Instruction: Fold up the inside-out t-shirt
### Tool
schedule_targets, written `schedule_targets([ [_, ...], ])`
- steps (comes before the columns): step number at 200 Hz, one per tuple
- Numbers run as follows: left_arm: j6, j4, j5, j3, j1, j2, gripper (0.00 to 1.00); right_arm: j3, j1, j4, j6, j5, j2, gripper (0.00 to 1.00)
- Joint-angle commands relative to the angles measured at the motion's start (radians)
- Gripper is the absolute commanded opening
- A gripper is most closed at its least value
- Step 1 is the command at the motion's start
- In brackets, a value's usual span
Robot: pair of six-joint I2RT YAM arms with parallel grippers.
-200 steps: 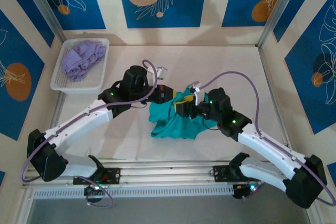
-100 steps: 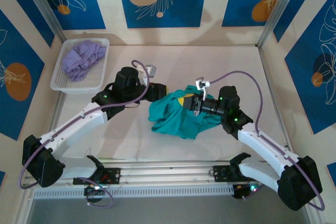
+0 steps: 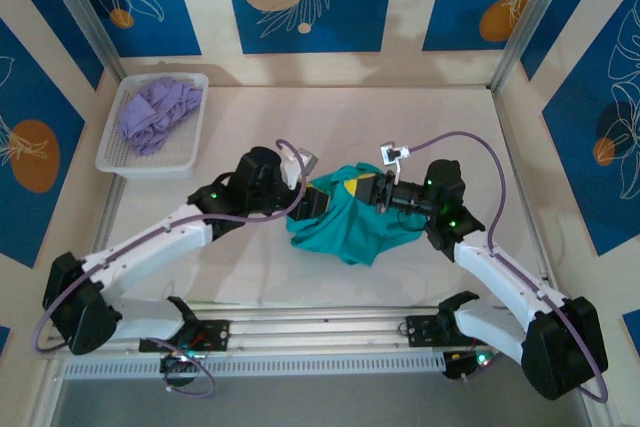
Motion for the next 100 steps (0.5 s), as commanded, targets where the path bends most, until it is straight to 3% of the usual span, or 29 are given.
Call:
schedule_targets([
  [1,0.058,0.011,-0.003,0.035,0.012,0.05,0.31,0.035,-0.035,-0.082,-0.062,-0.071,-0.051,0.0],
  [21,-0.03,0.153,0.212,-0.016,0.073,0.01,0.0,0.054,-0.063,-0.269,-0.193,0.004,-0.102,0.0],
  [50,-0.235,0.546,0.53,-0.154,0.136,-0.09,0.0,0.069,-0.064,-0.351,-0.252,0.118,-0.105,0.0],
  [73,-0.3,0.68,0.647,-0.191,0.137,-0.126,0.0,0.085,-0.065,-0.349,-0.235,0.136,-0.075,0.0],
  [100,-0.306,0.694,0.702,-0.202,0.138,-0.144,0.0,0.132,-0.063,-0.386,-0.199,0.128,-0.018,0.03],
])
